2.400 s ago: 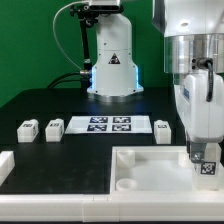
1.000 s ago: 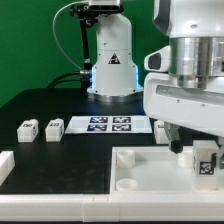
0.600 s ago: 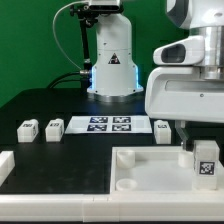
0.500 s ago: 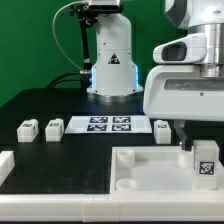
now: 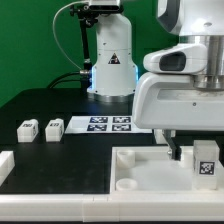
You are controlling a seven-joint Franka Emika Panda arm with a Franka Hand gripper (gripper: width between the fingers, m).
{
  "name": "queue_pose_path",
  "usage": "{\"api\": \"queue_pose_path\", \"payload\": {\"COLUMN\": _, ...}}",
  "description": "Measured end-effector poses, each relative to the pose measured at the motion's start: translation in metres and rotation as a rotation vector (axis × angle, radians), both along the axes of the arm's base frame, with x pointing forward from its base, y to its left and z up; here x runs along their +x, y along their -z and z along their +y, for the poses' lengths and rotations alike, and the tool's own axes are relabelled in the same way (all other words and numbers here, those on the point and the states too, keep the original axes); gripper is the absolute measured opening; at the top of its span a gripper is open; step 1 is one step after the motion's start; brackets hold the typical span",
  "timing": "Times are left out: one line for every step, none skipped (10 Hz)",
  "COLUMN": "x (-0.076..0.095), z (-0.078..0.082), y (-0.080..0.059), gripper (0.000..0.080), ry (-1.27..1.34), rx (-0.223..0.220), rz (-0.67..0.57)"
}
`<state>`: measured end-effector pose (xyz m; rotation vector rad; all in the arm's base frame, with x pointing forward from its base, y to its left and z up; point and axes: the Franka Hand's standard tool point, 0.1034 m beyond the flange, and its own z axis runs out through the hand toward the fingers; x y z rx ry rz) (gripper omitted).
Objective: Assemble one leg
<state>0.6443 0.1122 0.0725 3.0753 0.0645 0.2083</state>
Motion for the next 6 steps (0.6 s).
{"api": "queue_pose_path", "payload": {"x": -0.0001, "z": 0.0, "y": 0.0002, "gripper": 0.0481, "ry": 0.051, "rx": 0.009, "rz": -0.002}}
{"api": "queue_pose_path", "payload": {"x": -0.0002, "z": 0.0006, "y": 0.0001, "gripper": 0.0346, "ry": 0.148, "rx": 0.023, "rz": -0.008}}
{"api": "queue_pose_path", "payload": {"x": -0.0007, "z": 0.0006, "y": 0.0009, "gripper": 0.0292, "ry": 0.272, "rx": 0.04, "rz": -0.013}}
{"api": "queue_pose_path", "payload": {"x": -0.0007, "z": 0.0005, "y": 0.001, "gripper": 0.0292, "ry": 0.375, "rx": 0.053, "rz": -0.019}}
{"api": "queue_pose_path", "payload": {"x": -0.0007, "z": 0.0004, "y": 0.0011, "gripper": 0.0292, "ry": 0.461, "rx": 0.065, "rz": -0.023}}
{"api": "queue_pose_path", "payload": {"x": -0.0009, "z": 0.0003, "y": 0.0013, "gripper": 0.0292, "ry": 0.532, "rx": 0.074, "rz": -0.027}}
